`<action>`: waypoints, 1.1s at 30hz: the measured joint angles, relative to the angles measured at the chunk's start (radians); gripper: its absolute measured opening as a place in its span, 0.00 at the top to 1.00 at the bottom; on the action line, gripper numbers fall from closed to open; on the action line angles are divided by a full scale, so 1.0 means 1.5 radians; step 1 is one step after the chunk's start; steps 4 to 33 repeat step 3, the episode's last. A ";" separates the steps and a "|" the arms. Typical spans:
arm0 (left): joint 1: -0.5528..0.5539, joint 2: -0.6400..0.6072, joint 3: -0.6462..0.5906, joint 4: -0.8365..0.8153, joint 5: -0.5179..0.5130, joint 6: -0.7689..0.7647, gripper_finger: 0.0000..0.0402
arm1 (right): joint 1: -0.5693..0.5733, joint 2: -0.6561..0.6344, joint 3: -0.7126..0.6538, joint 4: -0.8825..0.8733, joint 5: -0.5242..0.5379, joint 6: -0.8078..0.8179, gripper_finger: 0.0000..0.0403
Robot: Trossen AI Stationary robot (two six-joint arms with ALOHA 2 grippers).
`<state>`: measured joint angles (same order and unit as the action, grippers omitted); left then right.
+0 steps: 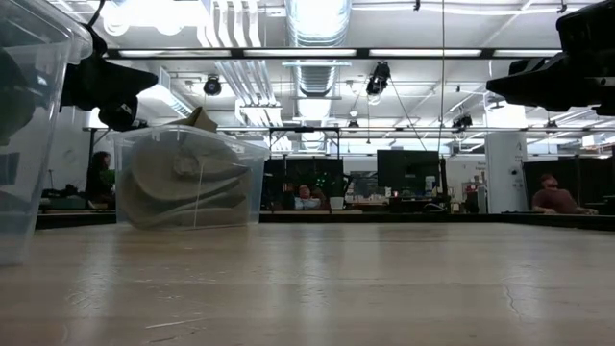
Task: Pick and place caps into container
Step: Return to Home Position
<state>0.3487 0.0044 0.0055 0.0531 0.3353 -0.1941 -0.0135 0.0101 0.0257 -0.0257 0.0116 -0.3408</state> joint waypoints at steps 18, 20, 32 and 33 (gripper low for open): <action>0.000 0.000 0.000 0.000 0.000 0.000 1.00 | 0.000 0.000 0.000 0.000 0.000 0.000 0.98; 0.000 0.000 0.000 0.000 0.000 0.000 1.00 | 0.000 0.000 0.000 0.000 0.000 0.000 0.98; 0.000 0.000 0.000 0.000 0.000 0.000 1.00 | 0.000 0.000 0.000 0.000 0.000 0.000 0.98; 0.000 0.000 0.000 0.000 0.000 0.000 1.00 | 0.000 0.000 0.000 0.000 0.000 0.000 0.98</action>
